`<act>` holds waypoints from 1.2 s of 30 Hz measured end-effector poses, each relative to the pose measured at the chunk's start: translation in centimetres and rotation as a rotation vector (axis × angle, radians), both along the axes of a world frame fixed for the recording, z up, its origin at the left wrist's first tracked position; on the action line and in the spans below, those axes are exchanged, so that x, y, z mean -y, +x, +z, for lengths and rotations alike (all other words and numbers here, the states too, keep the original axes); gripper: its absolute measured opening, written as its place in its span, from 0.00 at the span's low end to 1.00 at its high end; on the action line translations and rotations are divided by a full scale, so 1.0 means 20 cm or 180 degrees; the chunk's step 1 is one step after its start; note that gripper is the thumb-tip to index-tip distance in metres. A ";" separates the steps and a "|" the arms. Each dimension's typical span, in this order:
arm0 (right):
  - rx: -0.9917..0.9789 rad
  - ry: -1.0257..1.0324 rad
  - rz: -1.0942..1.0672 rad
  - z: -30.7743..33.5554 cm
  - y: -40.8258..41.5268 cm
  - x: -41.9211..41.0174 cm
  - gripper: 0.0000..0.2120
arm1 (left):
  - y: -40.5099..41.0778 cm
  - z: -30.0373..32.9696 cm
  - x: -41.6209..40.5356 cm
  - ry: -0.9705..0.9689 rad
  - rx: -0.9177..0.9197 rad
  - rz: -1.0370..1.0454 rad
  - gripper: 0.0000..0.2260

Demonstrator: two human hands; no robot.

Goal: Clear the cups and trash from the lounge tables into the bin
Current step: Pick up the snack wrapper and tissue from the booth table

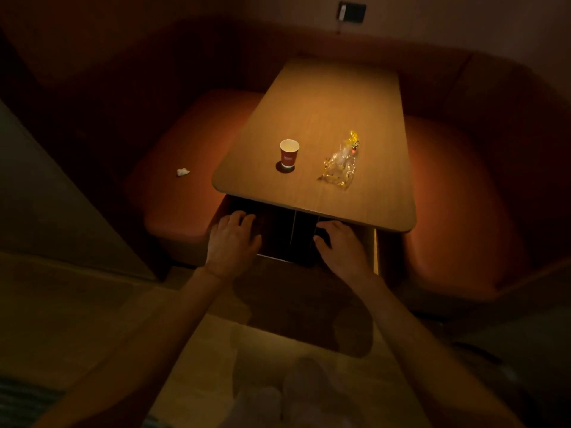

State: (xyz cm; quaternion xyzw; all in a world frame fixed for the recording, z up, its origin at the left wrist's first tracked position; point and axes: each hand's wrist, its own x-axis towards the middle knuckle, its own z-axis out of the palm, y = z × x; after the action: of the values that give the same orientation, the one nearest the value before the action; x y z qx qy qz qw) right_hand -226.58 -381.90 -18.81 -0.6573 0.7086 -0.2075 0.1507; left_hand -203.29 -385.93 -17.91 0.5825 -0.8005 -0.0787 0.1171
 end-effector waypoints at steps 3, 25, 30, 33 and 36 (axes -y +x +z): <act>0.0033 0.0113 -0.0009 -0.06 -0.08 0.24 0.19 | -0.06 -0.06 0.25 0.0176 0.0098 0.0060 0.23; 0.0419 0.0962 -0.1903 -0.53 -0.95 2.17 0.48 | -0.61 -0.39 1.84 0.0649 0.0336 0.0319 0.22; 0.0817 0.0960 -0.2257 -0.67 -0.91 2.14 0.51 | -0.61 -0.40 2.00 0.0669 0.0262 0.0328 0.23; 0.0993 0.0704 -0.2336 -0.72 -0.90 2.11 0.39 | -0.59 -0.40 2.06 0.0661 0.0246 0.0357 0.23; 0.1130 0.0540 -0.2337 -0.71 -0.90 2.10 0.29 | -0.56 -0.39 2.09 0.0714 0.0256 0.0366 0.22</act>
State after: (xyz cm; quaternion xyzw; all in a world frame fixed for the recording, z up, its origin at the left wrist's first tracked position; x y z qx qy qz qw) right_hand -244.66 -423.94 -33.07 -0.3003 0.8735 -0.2985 0.2402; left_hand -214.55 -427.77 -25.78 0.6395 -0.7560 -0.1375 0.0233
